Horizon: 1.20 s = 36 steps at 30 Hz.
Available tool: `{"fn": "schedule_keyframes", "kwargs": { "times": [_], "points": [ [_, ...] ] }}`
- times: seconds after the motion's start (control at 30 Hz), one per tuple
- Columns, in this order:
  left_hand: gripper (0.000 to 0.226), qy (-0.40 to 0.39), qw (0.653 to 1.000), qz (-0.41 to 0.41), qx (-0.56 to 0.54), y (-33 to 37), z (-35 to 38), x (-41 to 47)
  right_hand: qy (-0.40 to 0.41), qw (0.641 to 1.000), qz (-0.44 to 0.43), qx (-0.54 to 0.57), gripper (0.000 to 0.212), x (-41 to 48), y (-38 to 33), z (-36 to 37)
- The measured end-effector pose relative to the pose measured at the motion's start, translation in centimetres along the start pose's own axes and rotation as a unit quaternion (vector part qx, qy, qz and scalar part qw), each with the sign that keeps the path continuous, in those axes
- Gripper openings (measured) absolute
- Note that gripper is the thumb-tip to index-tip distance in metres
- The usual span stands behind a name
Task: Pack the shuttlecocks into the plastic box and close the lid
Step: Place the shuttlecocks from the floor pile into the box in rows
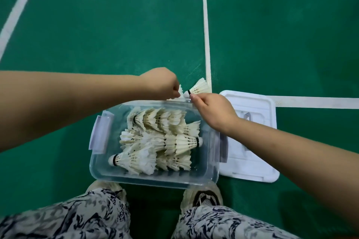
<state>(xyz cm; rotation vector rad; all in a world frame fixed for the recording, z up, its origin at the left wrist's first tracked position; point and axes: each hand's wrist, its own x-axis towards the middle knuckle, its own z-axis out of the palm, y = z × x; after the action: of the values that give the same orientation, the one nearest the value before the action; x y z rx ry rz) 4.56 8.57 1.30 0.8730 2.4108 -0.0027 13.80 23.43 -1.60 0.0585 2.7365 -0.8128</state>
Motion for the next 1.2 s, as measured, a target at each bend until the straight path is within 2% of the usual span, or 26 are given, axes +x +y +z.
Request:
{"fn": "schedule_keyframes", "kwargs": {
  "times": [0.1, 0.17, 0.3, 0.4, 0.57, 0.67, 0.83, 1.07, 1.2],
  "points": [
    [0.028, -0.043, 0.999, 0.008, -0.005, 0.0, 0.6, 0.3, -0.044, 0.999, 0.011, 0.015, 0.049, -0.8, 0.0, 0.2],
    [0.031, -0.034, 0.999, 0.008, -0.002, -0.1, 1.0, 0.9, -0.023, 0.999, 0.029, 0.028, 0.045, -0.3, 0.5, 0.1],
    [0.067, -0.014, 1.000, -0.008, -0.021, -1.1, 1.5, 3.3, 0.038, 0.990, 0.119, 0.071, 0.042, 2.5, 3.3, -0.3],
    [0.083, -0.028, 0.999, -0.017, -0.024, -1.8, 2.2, 5.0, 0.016, 0.984, 0.162, 0.065, 0.052, 4.3, 5.3, 0.5],
    [0.092, -0.082, 0.993, -0.033, -0.080, -2.6, 4.3, 7.2, -0.029, 0.977, 0.184, 0.104, 0.070, 5.7, 6.4, 1.2],
    [0.089, -0.077, 0.989, -0.048, -0.113, -2.2, 5.4, 8.4, -0.035, 0.973, 0.188, 0.130, 0.061, 6.8, 6.6, 1.3],
    [0.079, -0.055, 0.990, -0.034, -0.124, -1.7, 6.3, 8.8, -0.010, 0.967, 0.184, 0.177, 0.015, 7.8, 6.6, 1.9],
    [0.073, 0.024, 0.986, -0.023, -0.164, -2.8, 3.3, 6.9, 0.079, 0.959, 0.151, 0.225, 0.027, 7.9, 4.6, -0.1],
    [0.063, 0.030, 0.987, -0.012, -0.160, -2.9, 0.7, 5.0, 0.115, 0.953, 0.117, 0.254, 0.025, 6.6, 2.2, -2.2]
  ]
}}
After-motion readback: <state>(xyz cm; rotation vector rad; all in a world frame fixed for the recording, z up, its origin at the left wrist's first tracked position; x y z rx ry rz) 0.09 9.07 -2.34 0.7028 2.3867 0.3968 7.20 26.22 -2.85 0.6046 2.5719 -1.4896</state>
